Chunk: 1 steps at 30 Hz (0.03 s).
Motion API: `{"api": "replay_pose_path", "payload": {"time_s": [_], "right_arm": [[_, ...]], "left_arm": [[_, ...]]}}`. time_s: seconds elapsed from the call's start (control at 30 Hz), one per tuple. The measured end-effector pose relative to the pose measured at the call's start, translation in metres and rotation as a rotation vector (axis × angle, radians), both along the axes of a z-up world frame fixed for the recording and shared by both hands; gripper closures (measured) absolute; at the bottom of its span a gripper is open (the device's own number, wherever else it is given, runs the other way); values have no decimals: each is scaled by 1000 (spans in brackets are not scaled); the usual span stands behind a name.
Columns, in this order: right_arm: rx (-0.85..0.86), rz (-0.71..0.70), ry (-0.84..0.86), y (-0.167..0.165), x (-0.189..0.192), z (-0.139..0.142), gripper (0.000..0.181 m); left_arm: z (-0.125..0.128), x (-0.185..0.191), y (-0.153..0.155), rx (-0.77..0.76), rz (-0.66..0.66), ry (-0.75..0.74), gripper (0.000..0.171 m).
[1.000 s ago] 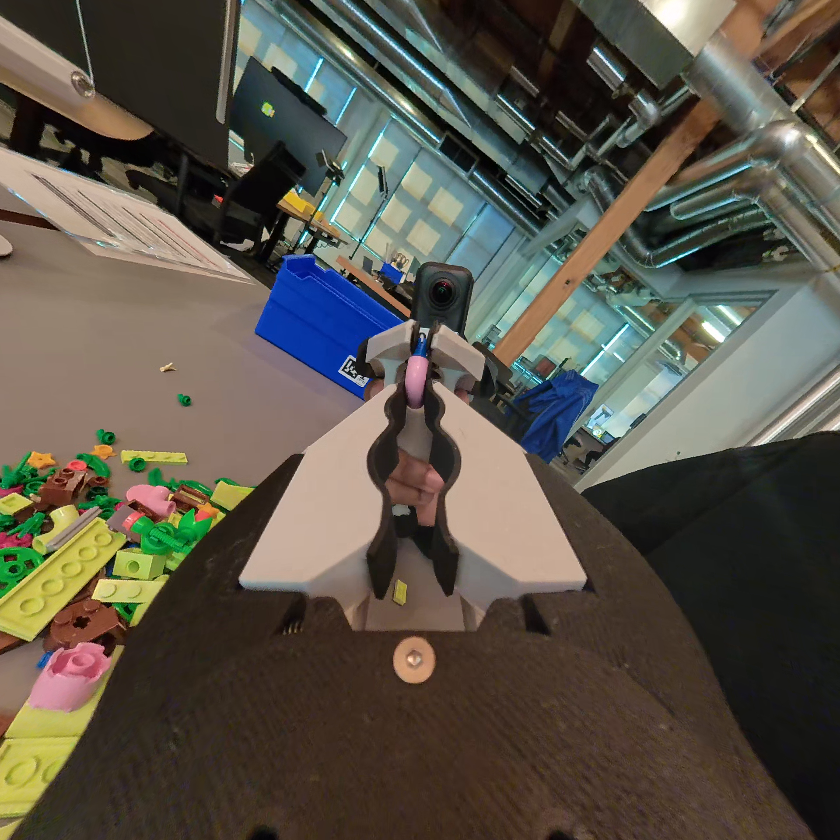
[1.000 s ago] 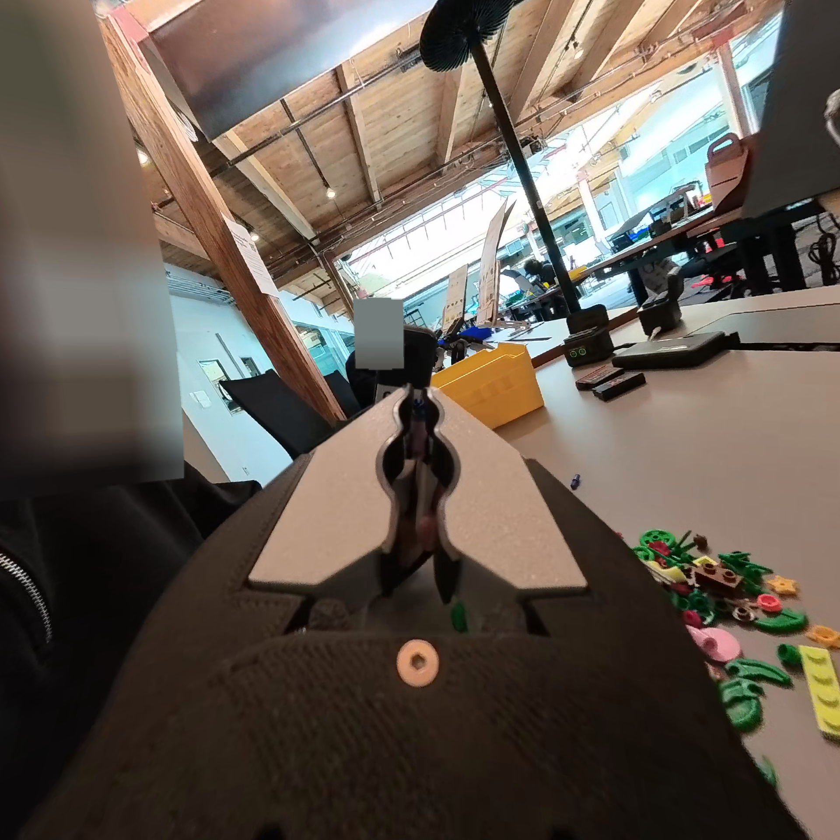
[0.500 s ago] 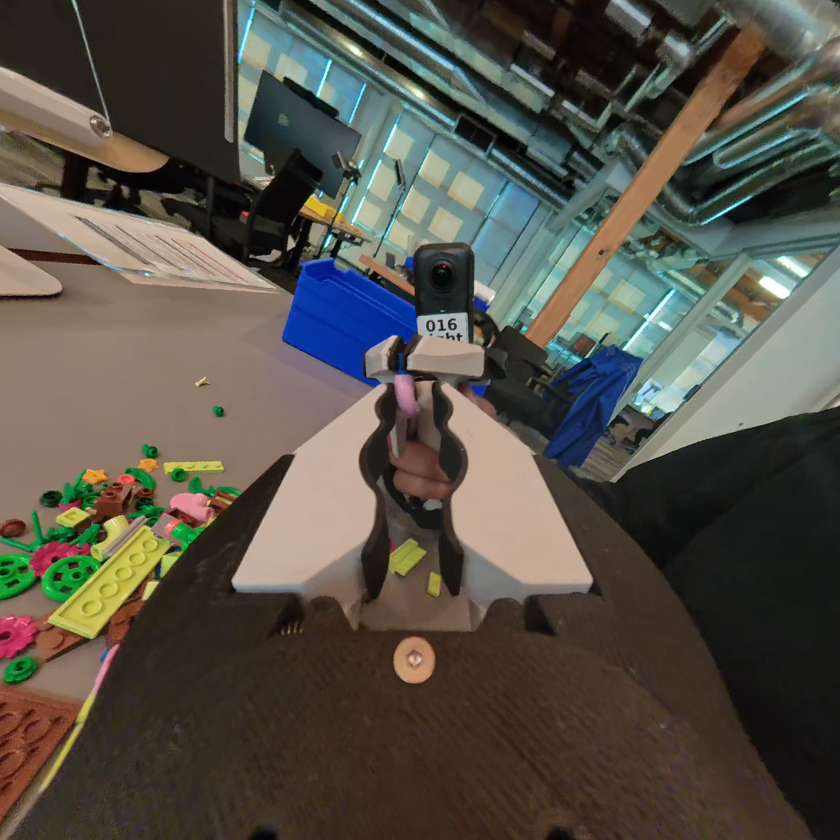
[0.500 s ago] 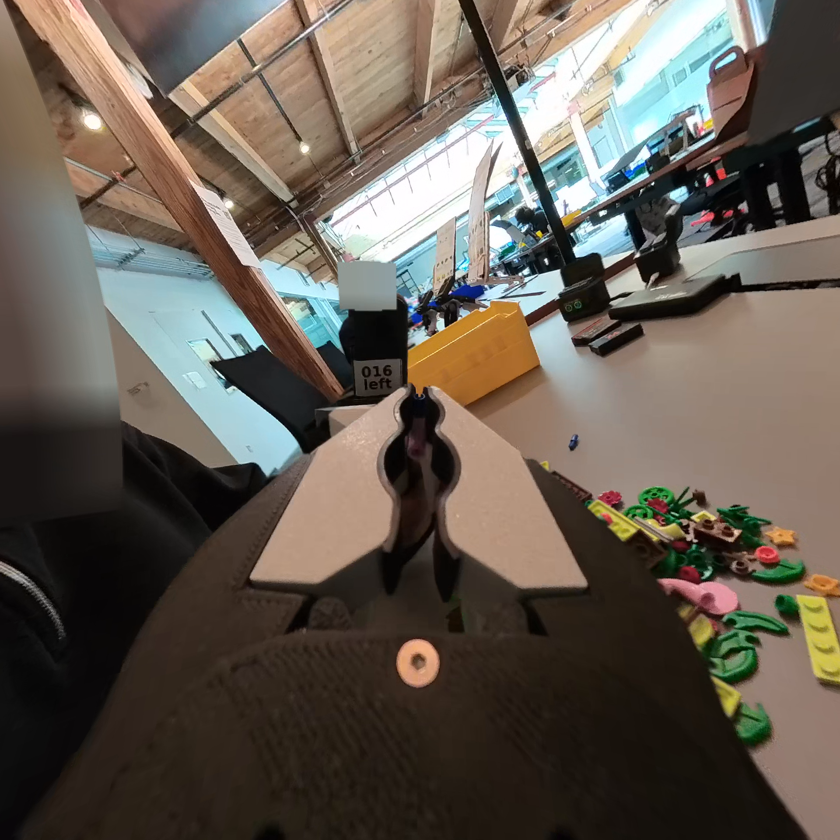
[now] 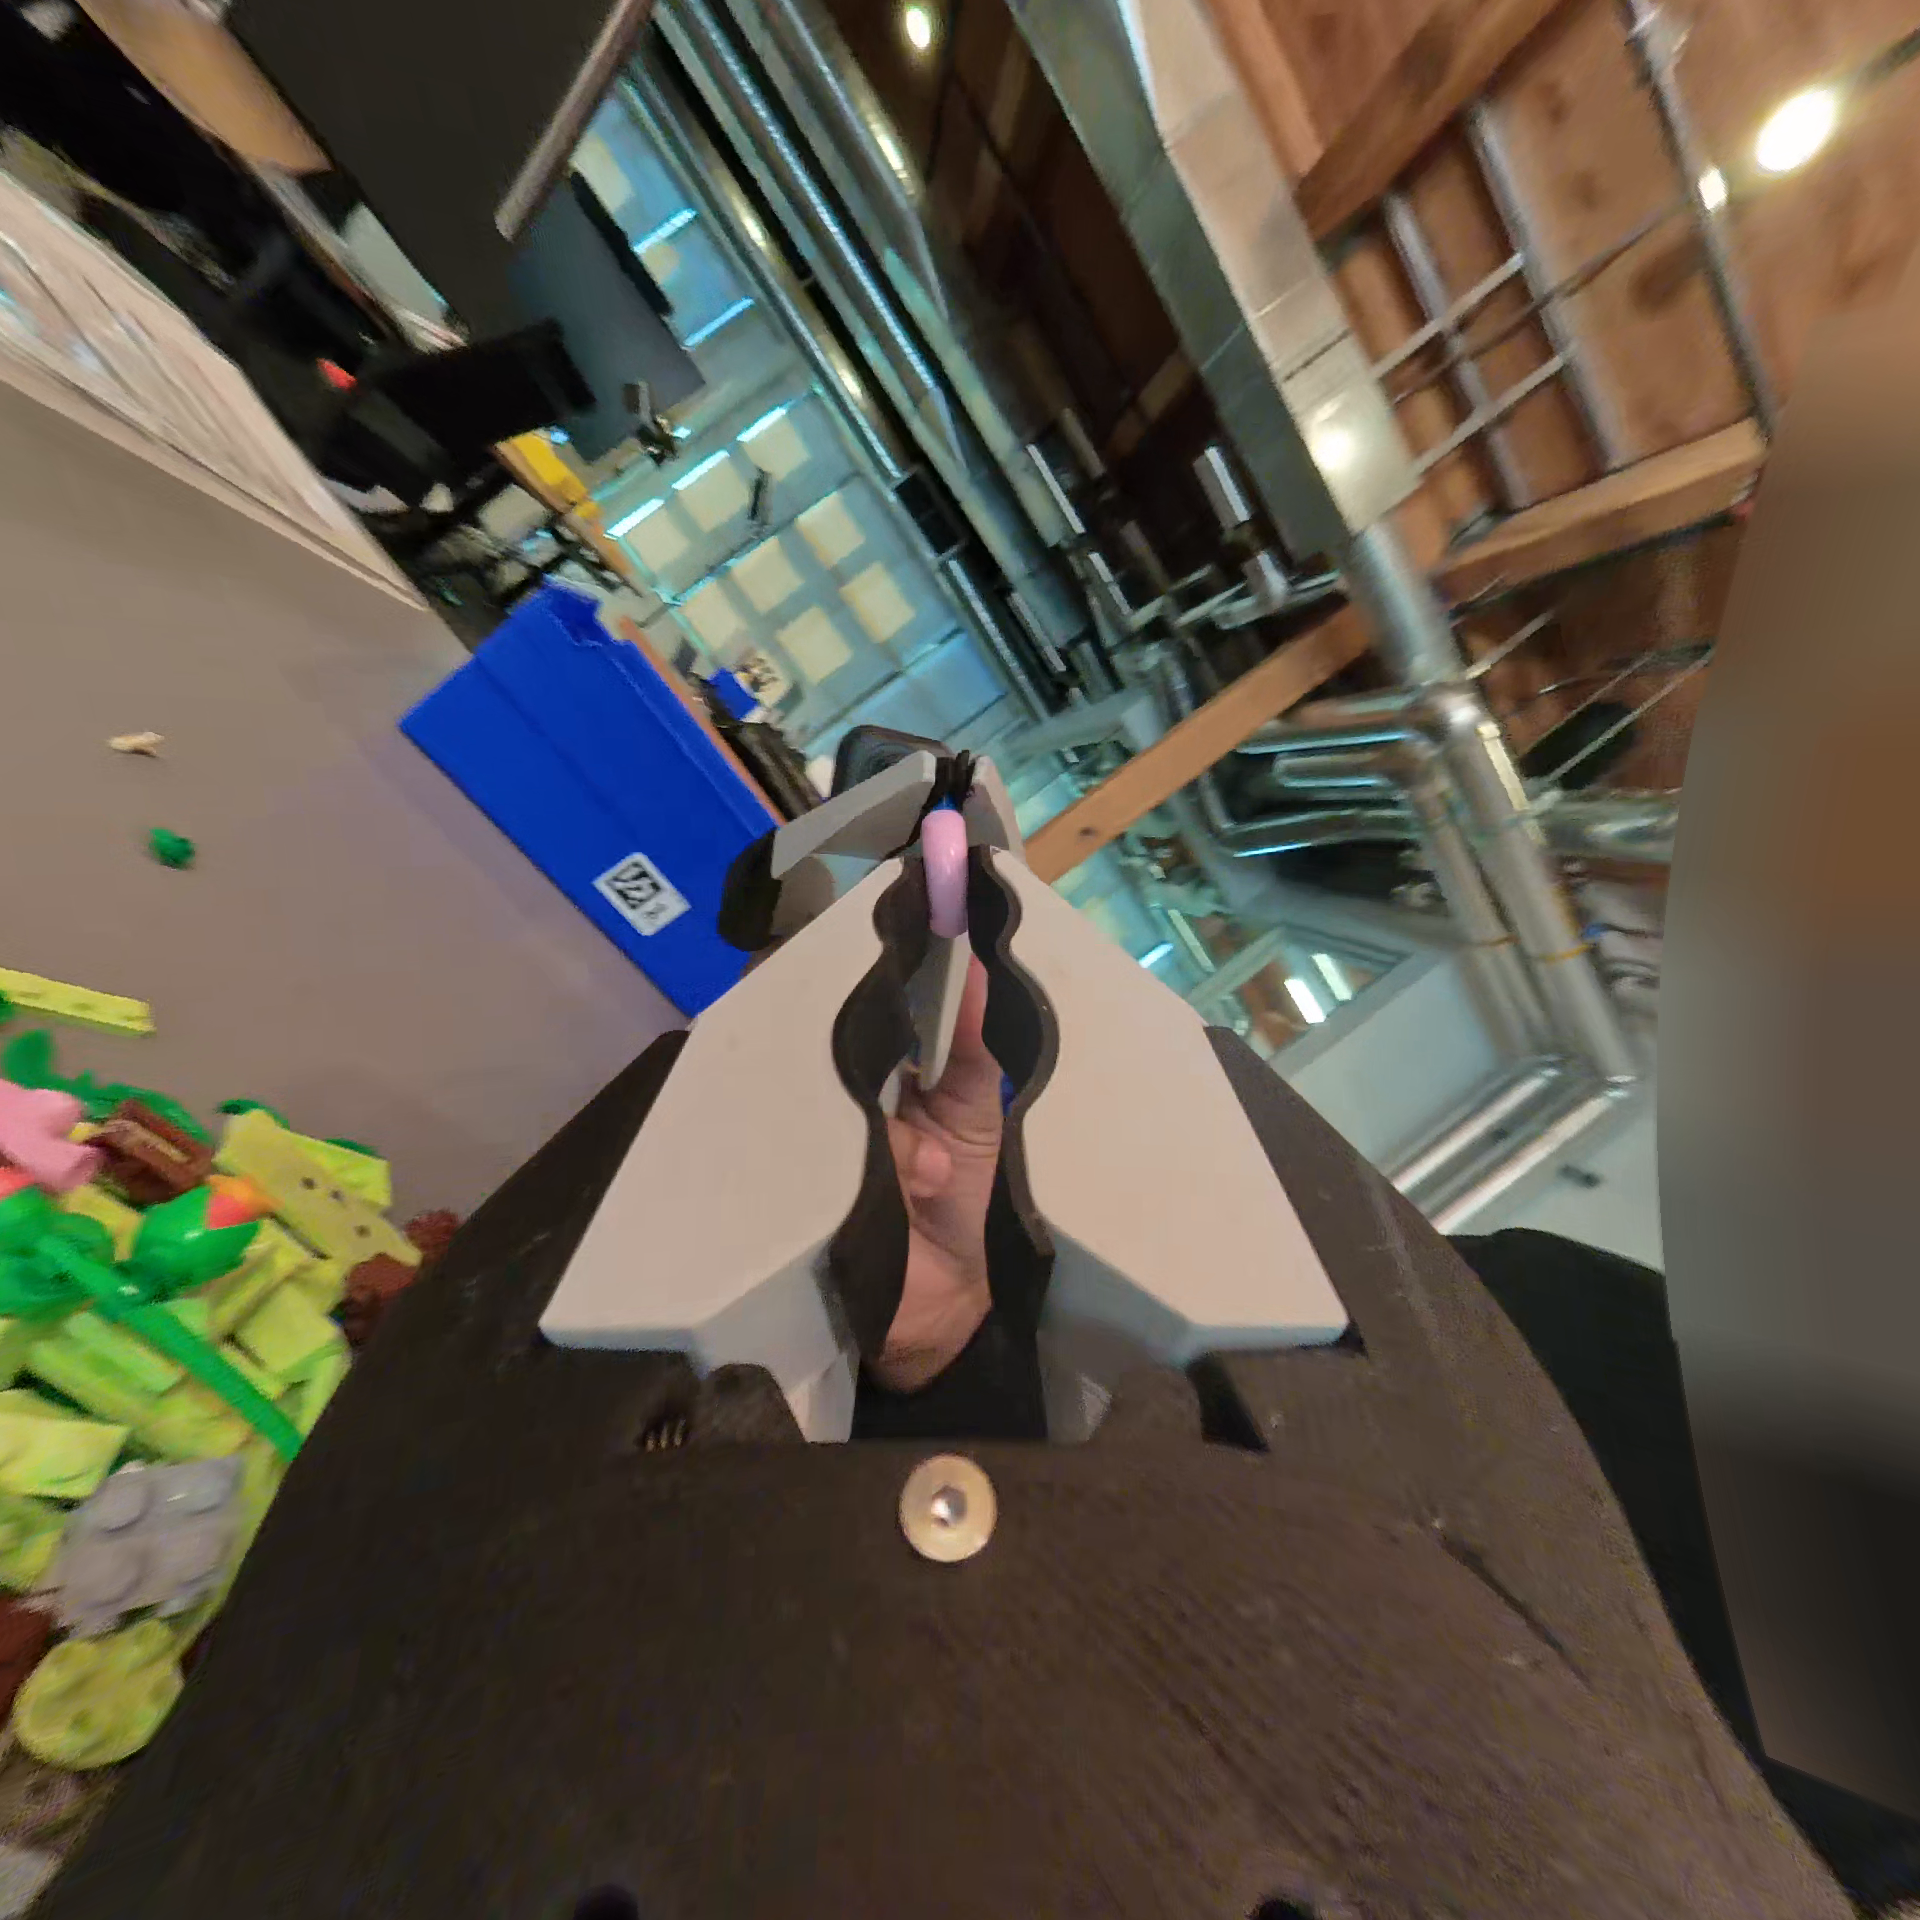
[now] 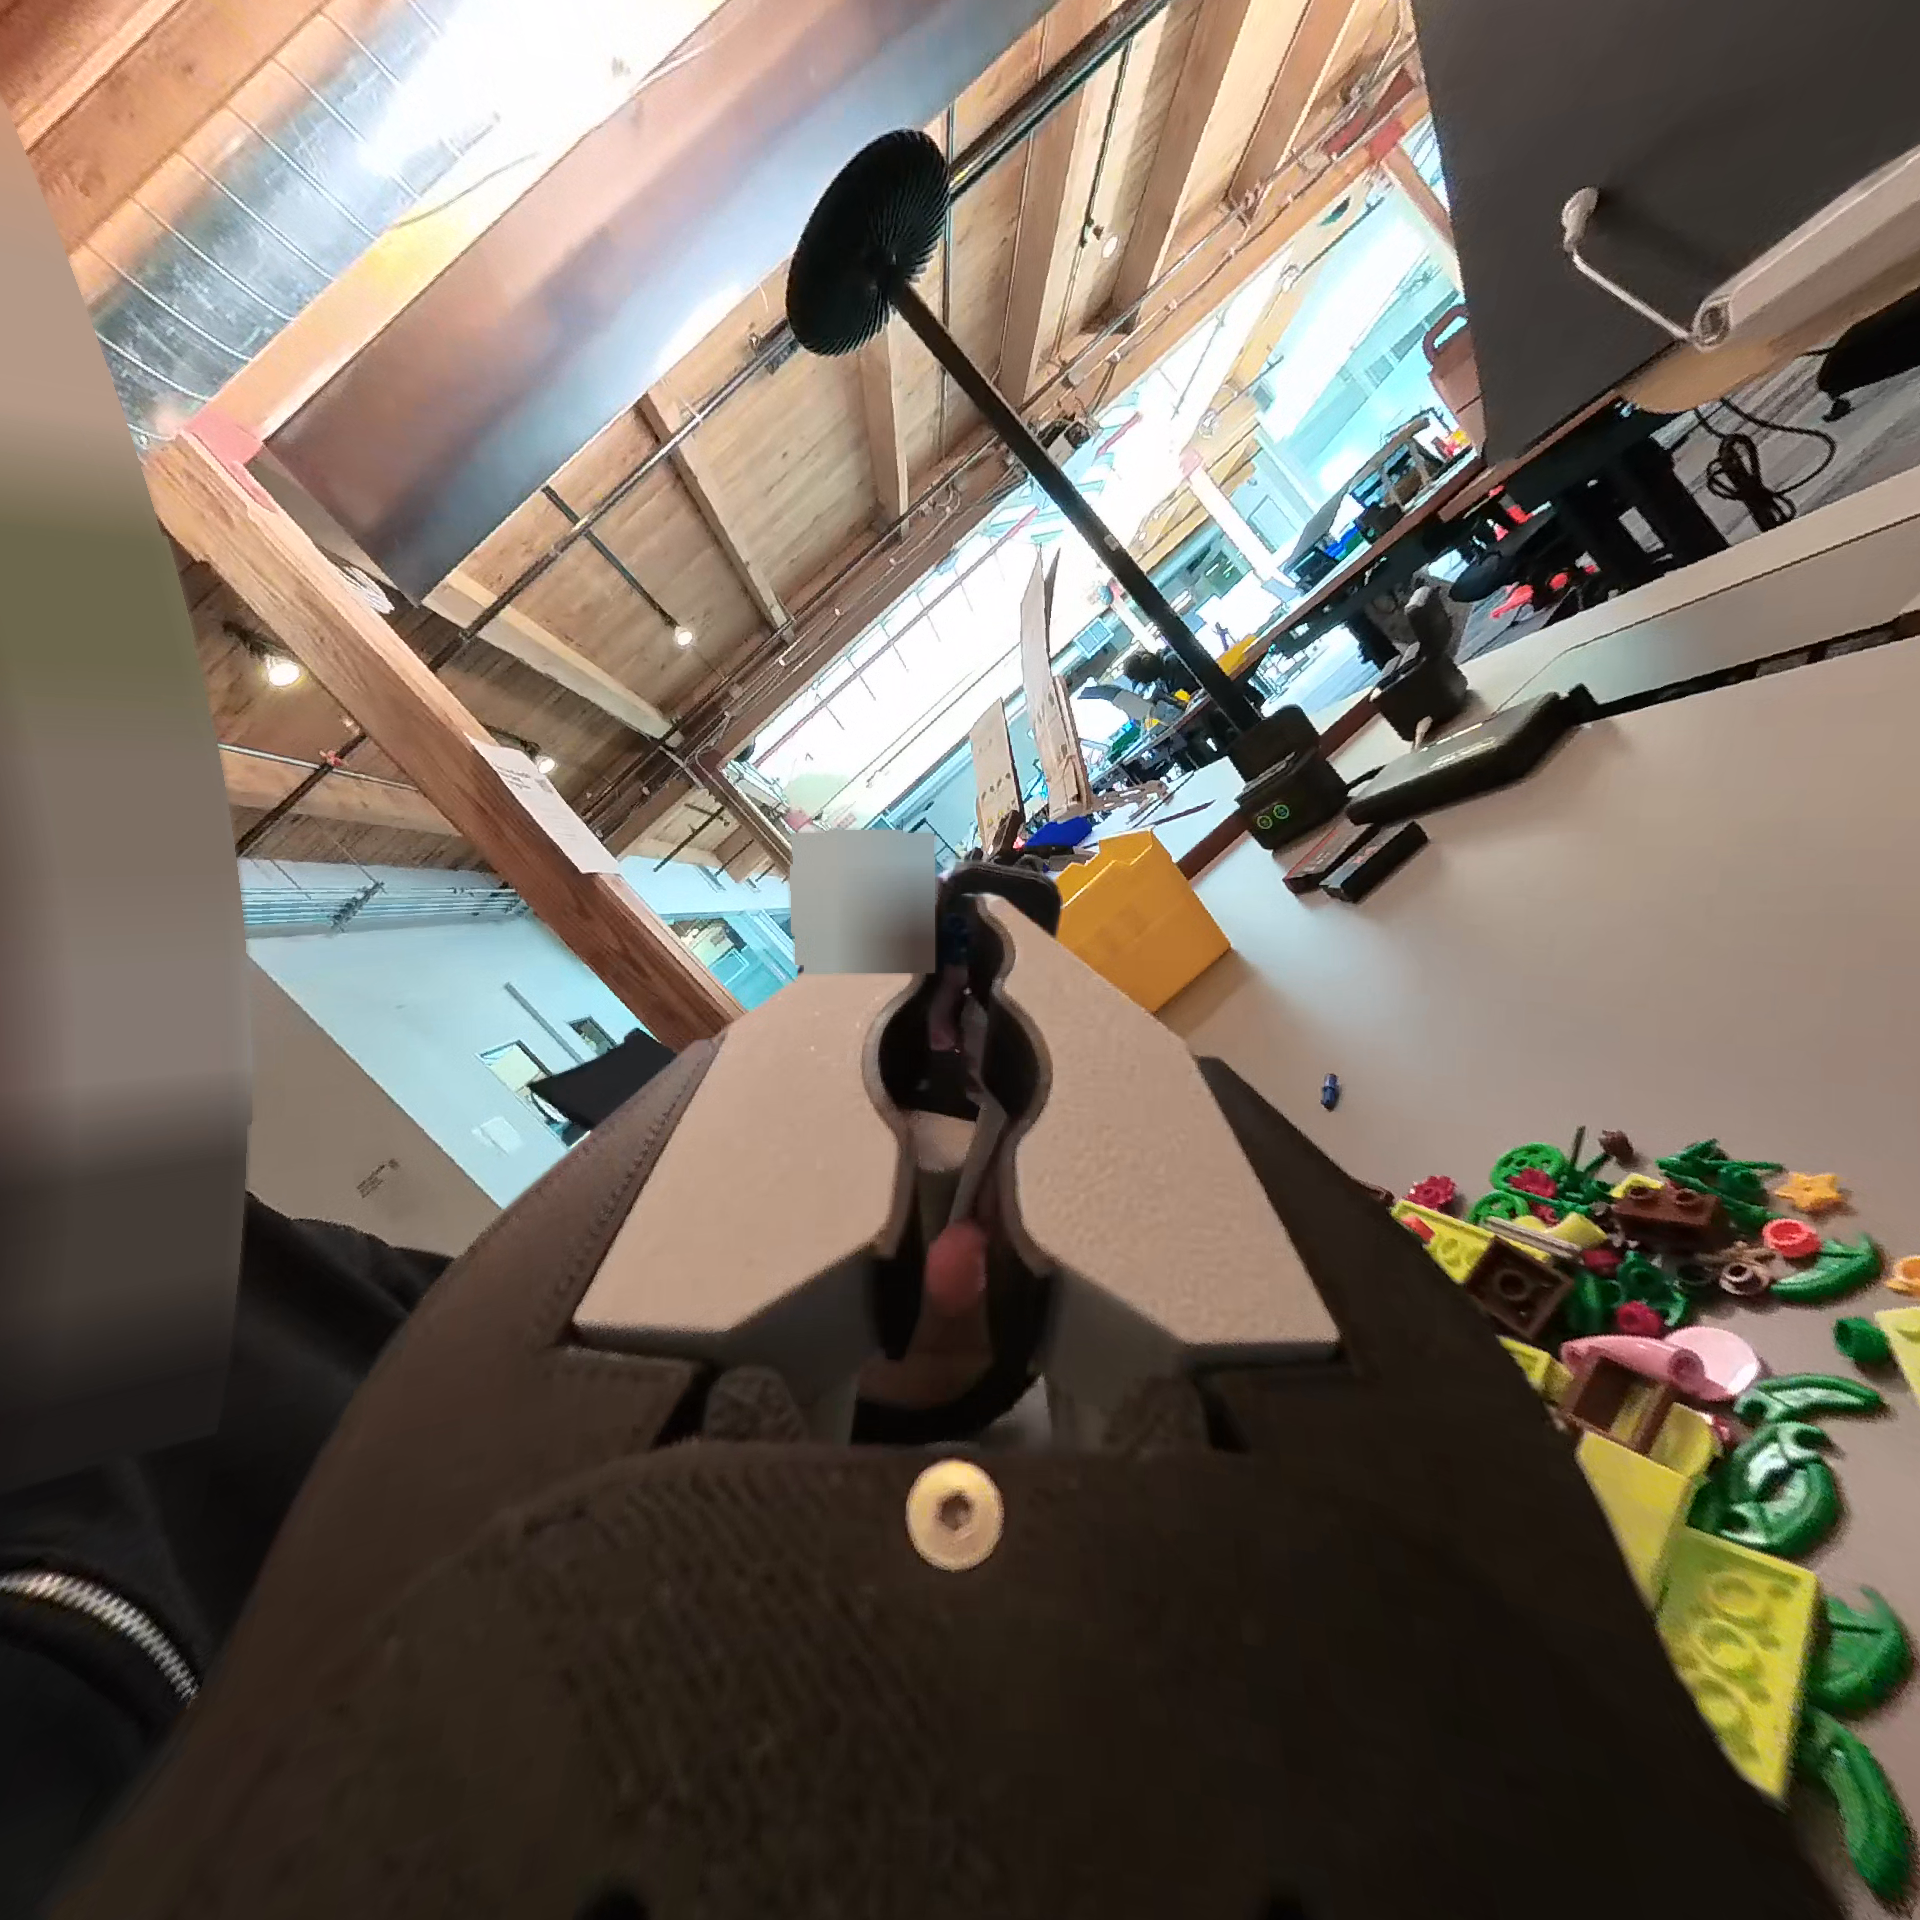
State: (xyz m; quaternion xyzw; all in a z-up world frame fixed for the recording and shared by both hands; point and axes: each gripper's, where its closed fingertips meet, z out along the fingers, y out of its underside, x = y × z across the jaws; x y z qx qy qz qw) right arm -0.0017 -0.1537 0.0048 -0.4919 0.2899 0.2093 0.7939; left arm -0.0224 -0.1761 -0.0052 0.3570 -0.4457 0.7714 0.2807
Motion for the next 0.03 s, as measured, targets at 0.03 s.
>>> {"api": "replay_pose_path", "payload": {"time_s": [0.03], "right_arm": [[12,-6,-3,0,0,2,181]], "left_arm": [[2,-3,1,-33,-37,16,166]]}}
